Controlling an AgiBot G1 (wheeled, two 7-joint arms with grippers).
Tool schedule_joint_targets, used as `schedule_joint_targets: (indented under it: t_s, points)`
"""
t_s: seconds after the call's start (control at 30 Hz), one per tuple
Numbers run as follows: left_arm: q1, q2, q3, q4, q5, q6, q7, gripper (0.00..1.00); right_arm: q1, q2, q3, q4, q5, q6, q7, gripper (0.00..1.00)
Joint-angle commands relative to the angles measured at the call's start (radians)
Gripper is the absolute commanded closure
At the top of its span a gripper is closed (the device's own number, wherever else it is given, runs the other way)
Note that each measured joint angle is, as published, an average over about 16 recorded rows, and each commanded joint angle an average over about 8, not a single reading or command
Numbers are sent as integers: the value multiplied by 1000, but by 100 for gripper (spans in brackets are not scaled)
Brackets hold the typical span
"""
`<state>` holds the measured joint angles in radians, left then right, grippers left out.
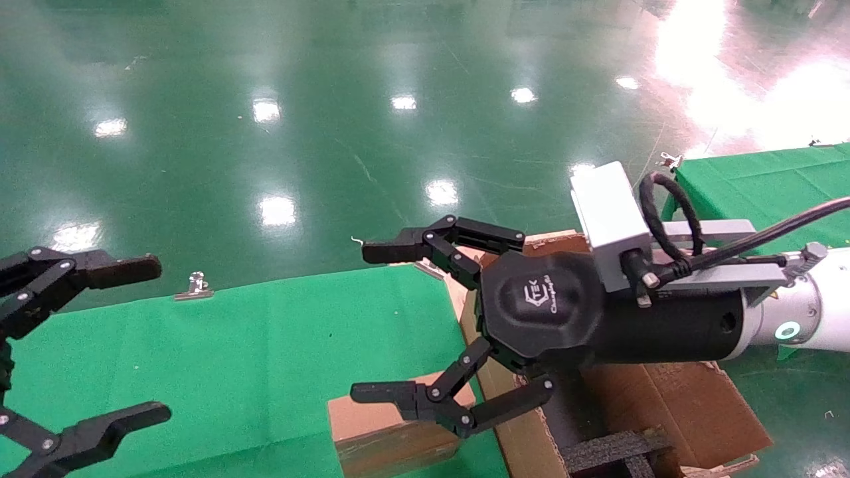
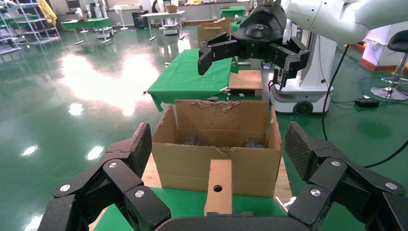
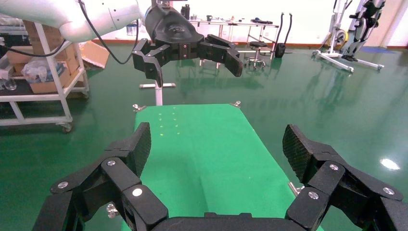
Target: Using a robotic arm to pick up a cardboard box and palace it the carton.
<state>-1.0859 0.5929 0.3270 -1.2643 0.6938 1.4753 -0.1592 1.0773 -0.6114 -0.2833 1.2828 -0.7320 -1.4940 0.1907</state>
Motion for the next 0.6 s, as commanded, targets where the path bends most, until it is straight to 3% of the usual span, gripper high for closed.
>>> schedule_joint_targets:
  t_s: [0.03, 0.37, 0.4, 0.6]
  points:
    - [0, 0, 0, 0, 0, 0, 0, 0, 0, 0, 0, 0, 0, 0, 0, 0]
    - [0, 0, 0, 0, 0, 0, 0, 0, 0, 0, 0, 0, 0, 0, 0, 0]
    - [0, 0, 0, 0, 0, 0, 0, 4, 0, 0, 0, 0, 0, 0, 0, 0]
    - [0, 0, 0, 0, 0, 0, 0, 76, 0, 0, 0, 0, 0, 0, 0, 0]
